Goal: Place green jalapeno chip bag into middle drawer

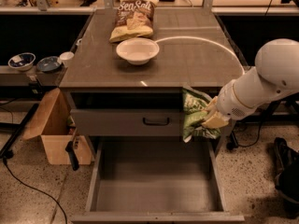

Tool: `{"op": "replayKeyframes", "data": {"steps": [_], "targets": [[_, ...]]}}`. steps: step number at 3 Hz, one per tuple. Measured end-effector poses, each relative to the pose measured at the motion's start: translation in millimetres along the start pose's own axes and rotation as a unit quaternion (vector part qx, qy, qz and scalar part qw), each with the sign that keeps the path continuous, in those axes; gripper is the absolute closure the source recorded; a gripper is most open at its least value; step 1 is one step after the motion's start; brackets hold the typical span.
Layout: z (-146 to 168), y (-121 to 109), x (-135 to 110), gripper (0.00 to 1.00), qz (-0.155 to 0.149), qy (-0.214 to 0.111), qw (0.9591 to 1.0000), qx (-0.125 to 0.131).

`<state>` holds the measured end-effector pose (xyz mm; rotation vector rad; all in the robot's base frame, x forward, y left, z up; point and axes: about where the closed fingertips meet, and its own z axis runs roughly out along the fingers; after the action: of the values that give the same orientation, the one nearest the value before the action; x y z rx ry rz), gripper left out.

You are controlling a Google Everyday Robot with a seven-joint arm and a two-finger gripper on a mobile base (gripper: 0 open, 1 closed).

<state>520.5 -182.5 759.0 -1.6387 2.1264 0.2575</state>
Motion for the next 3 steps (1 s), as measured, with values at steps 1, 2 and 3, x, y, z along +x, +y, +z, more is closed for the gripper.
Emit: {"op": "replayKeyframes", "data": {"steps": [1, 2, 3], "targets": [[16.3, 8.5, 8.4, 1.00, 0.011, 0.003, 0.9998, -0.018], [17.0, 10.2, 7.9, 1.00, 0.010, 0.004, 0.9998, -0.015], [32.3, 14.9, 17.1, 1.00, 0.024, 0.000, 0.9995, -0.022]]}}
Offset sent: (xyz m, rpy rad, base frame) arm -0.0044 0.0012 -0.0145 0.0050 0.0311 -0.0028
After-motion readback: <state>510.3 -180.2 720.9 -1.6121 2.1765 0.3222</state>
